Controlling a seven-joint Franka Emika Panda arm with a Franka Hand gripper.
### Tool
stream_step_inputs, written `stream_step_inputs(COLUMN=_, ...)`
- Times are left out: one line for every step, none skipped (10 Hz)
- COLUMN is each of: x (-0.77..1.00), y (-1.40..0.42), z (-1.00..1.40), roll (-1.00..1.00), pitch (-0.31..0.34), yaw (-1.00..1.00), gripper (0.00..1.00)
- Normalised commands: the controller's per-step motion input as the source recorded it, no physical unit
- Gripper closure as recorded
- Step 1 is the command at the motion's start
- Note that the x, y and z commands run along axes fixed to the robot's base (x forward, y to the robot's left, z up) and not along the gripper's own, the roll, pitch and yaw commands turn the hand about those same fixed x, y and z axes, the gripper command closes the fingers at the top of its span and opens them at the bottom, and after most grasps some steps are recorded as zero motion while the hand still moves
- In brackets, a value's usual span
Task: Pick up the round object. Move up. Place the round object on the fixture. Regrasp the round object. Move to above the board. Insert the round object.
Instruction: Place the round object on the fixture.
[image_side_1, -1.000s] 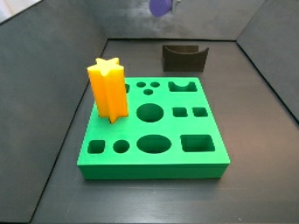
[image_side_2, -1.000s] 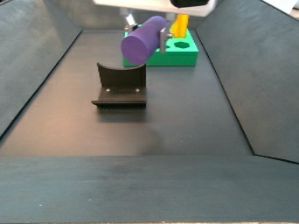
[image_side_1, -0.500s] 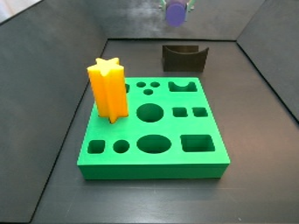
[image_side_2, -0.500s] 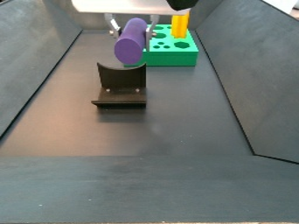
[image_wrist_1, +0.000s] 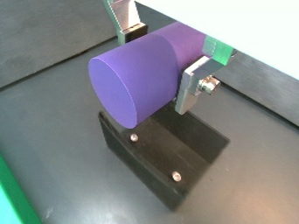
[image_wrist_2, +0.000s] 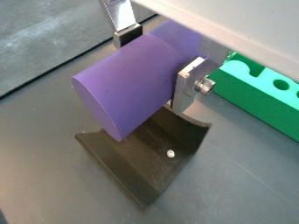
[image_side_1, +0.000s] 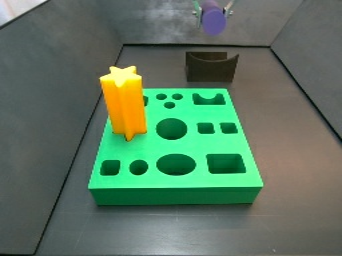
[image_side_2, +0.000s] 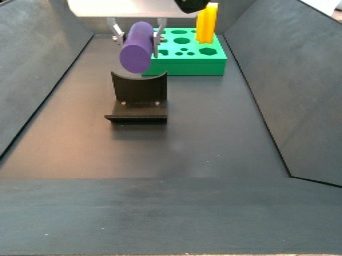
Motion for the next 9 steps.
stream_step_inputs(x=0.03, y=-0.04, z=0.71, roll=-1.00, pitch=-0.022, yaw=-0.01, gripper=1.00)
stream_step_inputs(x=-0.10, y=0.02, z=0.54, roll=-1.00, pitch=-0.010, yaw=-0.02, gripper=1.00)
stream_step_inputs(x=-0.19, y=0.02, z=0.34, roll=-1.00, pitch=-0.011, yaw=-0.02, gripper=1.00)
stream_step_inputs(x=-0.16, y=0.01, z=0.18, roll=-1.00, pitch=-0.033, yaw=-0.03, gripper=1.00)
stream_step_inputs(x=-0.07, y=0.01, z=0.06, roll=-1.00, pitch=-0.035, yaw=-0.03, gripper=1.00)
stream_step_inputs(x=-0.04, y=0.02, z=0.05, roll=-1.00, pitch=-0.027, yaw=-0.03, gripper=1.00)
stream_step_inputs(x=-0.01, y=0.02, z=0.04, roll=-1.00, pitch=-0.016, yaw=-0.04, gripper=1.00)
stream_step_inputs(x=0.02, y=0.03, z=0.02, roll=-1.00, pitch=0.002, yaw=-0.04, gripper=1.00)
stream_step_inputs(x=0.05, y=0.04, z=0.00, roll=-0.77, pitch=0.031, yaw=-0.04, gripper=1.00)
